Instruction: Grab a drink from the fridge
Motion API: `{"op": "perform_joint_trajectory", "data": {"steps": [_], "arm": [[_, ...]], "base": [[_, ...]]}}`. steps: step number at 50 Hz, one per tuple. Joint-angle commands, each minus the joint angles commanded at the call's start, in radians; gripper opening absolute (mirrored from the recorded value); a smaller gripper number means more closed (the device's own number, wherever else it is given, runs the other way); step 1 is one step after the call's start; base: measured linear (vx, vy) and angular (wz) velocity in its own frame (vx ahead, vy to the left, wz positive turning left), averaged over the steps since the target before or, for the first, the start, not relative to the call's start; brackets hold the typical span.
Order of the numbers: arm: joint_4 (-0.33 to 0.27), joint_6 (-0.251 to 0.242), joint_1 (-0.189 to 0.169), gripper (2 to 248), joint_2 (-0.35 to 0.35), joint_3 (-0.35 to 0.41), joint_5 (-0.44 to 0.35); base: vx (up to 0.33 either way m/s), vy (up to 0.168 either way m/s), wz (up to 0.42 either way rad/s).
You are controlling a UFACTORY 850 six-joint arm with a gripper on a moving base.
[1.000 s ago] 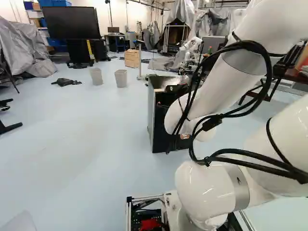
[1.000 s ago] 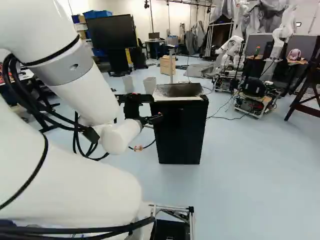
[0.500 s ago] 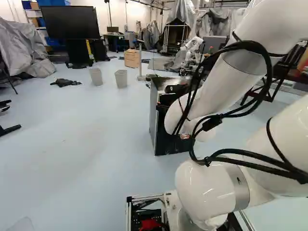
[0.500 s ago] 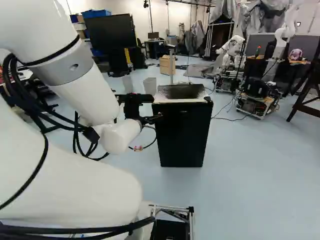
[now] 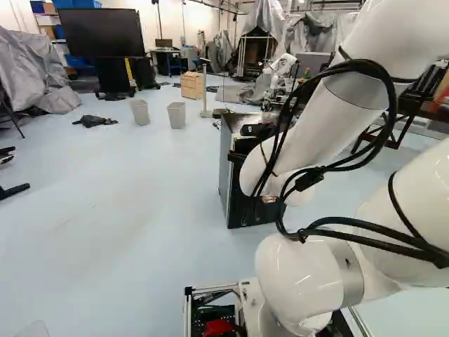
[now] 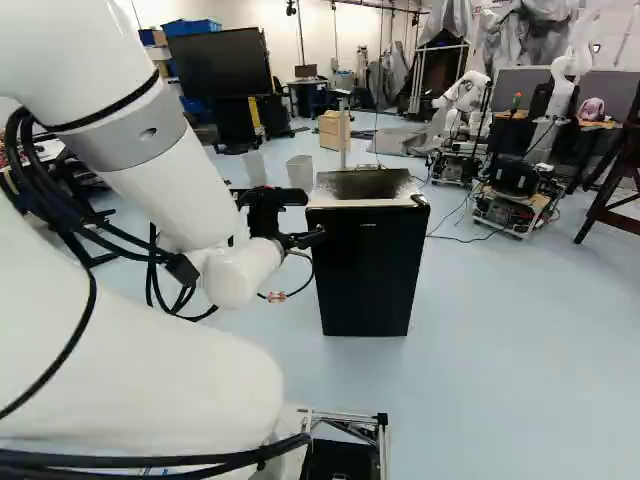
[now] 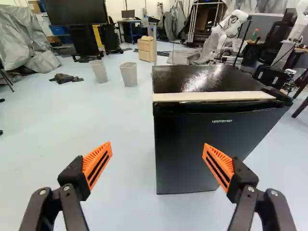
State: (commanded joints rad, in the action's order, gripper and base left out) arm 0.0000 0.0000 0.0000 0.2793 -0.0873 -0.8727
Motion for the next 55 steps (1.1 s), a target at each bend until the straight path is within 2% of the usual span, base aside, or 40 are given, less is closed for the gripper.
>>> {"op": "perform_joint_trajectory", "data": {"steps": [11,18,55], "arm": [[0.02,0.0,0.01,247,-0.007,-0.006,0.0],[0.052,0.0,0.024,247,-0.021,-0.018,-0.004],[0.364,0.0,0.153,247,-0.157,-0.132,-0.106]], "base": [[0.0,0.0,0.0],[0.0,0.0,0.0],[0.0,0.0,0.0]]}}
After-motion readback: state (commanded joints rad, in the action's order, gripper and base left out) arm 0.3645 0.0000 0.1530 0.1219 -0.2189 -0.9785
